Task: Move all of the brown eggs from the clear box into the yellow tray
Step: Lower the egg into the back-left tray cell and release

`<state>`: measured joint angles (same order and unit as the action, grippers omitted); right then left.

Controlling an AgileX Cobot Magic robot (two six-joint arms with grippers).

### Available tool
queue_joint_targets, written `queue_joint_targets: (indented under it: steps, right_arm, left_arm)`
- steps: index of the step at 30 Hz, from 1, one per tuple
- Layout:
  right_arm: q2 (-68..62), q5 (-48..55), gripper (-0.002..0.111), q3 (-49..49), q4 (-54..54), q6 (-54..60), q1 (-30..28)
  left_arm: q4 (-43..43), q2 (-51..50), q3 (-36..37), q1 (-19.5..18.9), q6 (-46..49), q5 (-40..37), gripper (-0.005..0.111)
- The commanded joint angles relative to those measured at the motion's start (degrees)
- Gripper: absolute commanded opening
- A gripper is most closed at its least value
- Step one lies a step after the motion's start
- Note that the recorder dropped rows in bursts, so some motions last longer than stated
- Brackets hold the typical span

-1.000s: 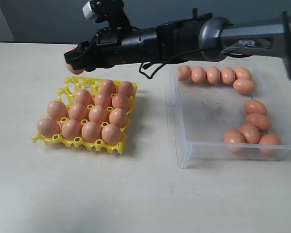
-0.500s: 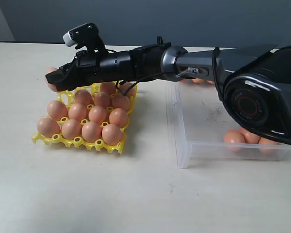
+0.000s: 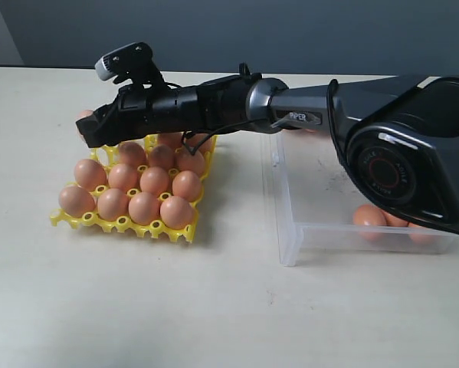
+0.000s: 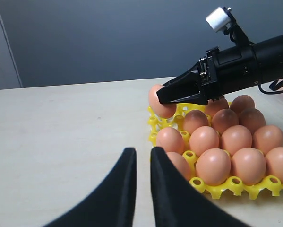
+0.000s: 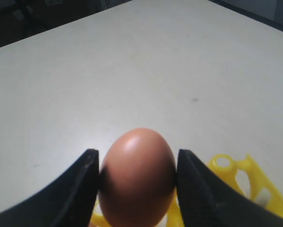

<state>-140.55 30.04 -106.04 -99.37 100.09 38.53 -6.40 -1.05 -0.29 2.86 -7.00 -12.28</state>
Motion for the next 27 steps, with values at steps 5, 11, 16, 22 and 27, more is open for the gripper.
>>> queue_joint_targets:
  steps: [5,11,16,22,27]
  right_arm:
    - [0.1,-0.4,0.002,-0.6,-0.6,0.4,-0.2]
    - [0.1,-0.4,0.026,-0.6,-0.6,0.4,-0.2]
    - [0.1,-0.4,0.043,-0.6,1.3,0.3,-0.2]
    - [0.1,-0.4,0.045,-0.6,1.5,0.2,-0.2]
    - [0.1,-1.1,0.045,-0.6,2.0,0.2,-0.1]
  left_arm:
    - [-0.1,-0.4,0.3,0.1,-0.1,0.3,0.012]
    - [-0.1,-0.4,0.3,0.1,-0.1,0.3,0.012]
    - [-0.1,-0.4,0.3,0.1,-0.1,0.3,0.012]
    - [-0.1,-0.4,0.3,0.1,-0.1,0.3,0.012]
    - [-0.1,-0.4,0.3,0.1,-0.1,0.3,0.012]
